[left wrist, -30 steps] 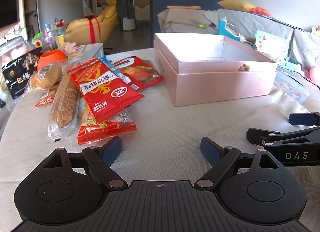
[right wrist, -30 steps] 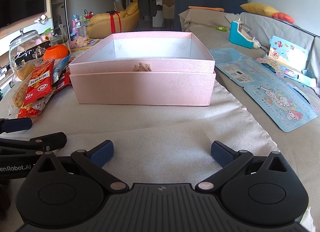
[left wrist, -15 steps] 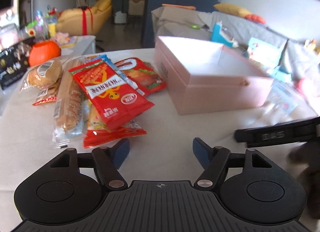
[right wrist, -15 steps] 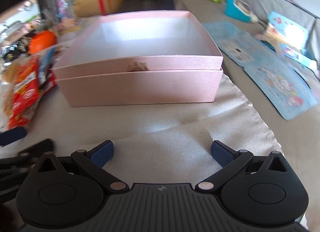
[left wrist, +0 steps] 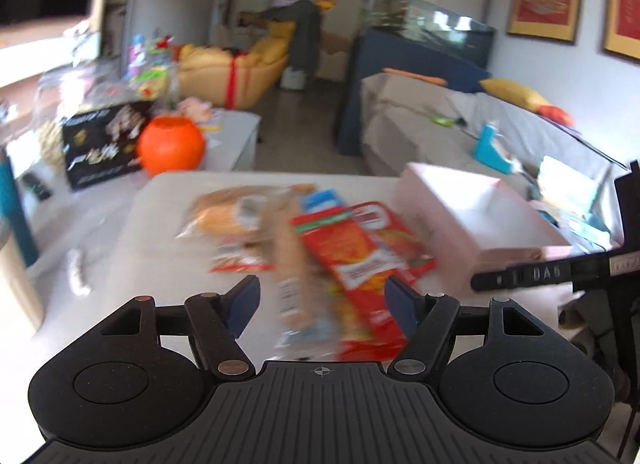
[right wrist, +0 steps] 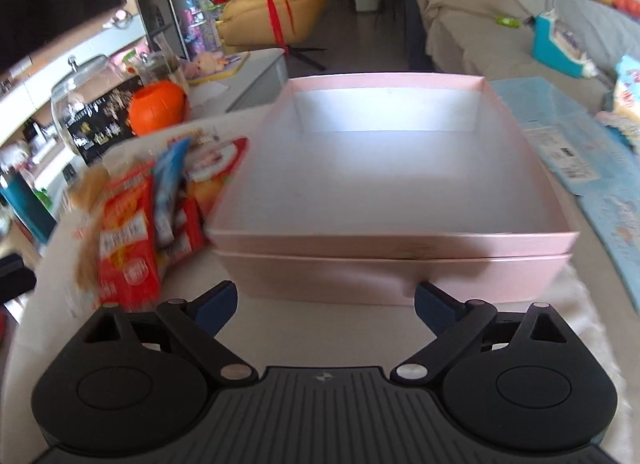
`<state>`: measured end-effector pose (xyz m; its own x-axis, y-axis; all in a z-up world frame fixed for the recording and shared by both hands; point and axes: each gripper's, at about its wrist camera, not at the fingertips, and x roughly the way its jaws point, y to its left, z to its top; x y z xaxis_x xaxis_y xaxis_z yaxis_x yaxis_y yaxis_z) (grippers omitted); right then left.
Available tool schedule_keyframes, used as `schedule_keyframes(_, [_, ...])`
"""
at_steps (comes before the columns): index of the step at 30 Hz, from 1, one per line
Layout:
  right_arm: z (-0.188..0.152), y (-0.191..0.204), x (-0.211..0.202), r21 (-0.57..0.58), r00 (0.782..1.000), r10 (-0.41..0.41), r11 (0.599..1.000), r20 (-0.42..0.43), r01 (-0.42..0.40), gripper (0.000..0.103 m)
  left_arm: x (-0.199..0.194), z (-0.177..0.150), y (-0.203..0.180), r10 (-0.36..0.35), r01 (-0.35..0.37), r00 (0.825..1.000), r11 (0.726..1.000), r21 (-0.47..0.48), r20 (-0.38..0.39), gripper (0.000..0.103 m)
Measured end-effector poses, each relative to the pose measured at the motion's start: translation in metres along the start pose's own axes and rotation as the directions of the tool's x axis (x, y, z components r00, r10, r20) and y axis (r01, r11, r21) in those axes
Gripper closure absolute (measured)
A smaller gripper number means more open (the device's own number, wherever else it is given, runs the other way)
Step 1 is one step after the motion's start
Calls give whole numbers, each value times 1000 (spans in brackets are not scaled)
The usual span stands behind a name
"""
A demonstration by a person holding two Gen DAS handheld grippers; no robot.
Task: Organize snacks
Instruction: 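Grasp a red spicy-strip packet with the right tool while the left tool grasps a white-red snack packet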
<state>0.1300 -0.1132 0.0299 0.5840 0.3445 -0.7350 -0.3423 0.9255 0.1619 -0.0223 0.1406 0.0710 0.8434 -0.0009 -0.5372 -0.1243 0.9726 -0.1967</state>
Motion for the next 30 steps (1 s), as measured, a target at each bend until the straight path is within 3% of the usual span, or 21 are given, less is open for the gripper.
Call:
schedule_keyframes(5, [24, 37, 28, -31, 996, 81, 996, -30, -82, 7, 9, -4, 23, 44, -46, 998, 997, -60, -37, 29])
schedule_keyframes(10, [24, 94, 37, -136, 986, 162, 977, -36, -165, 9, 12, 0, 33, 73, -78, 996, 989, -124, -41, 29])
schedule_keyframes(12, [21, 112, 41, -182, 986, 163, 969, -38, -167, 19, 8, 1, 31, 68, -72, 997, 990, -123, -30, 29])
schedule_keyframes(14, [16, 121, 43, -213, 982, 172, 960, -74, -184, 49, 5, 2, 28, 53, -55, 998, 993, -109, -20, 29])
schedule_keyframes(20, [-9, 91, 11, -216, 987, 147, 963, -70, -159, 56, 12, 0, -2, -44, 41, 998, 998, -54, -51, 29])
schedule_keyframes(24, [-26, 50, -7, -158, 994, 88, 983, -66, -97, 57, 34, -4, -42, -102, 108, 988, 993, 50, -113, 29])
schedule_keyframes(27, [-39, 26, -18, -115, 995, 67, 991, -71, -75, 57, 60, -15, -68, -38, 70, 979, 985, 156, -198, 29])
schedule_keyframes(30, [-51, 15, -31, -113, 999, 23, 993, -49, -28, 56, 72, -28, -78, 31, 23, 975, 971, 240, -222, 29])
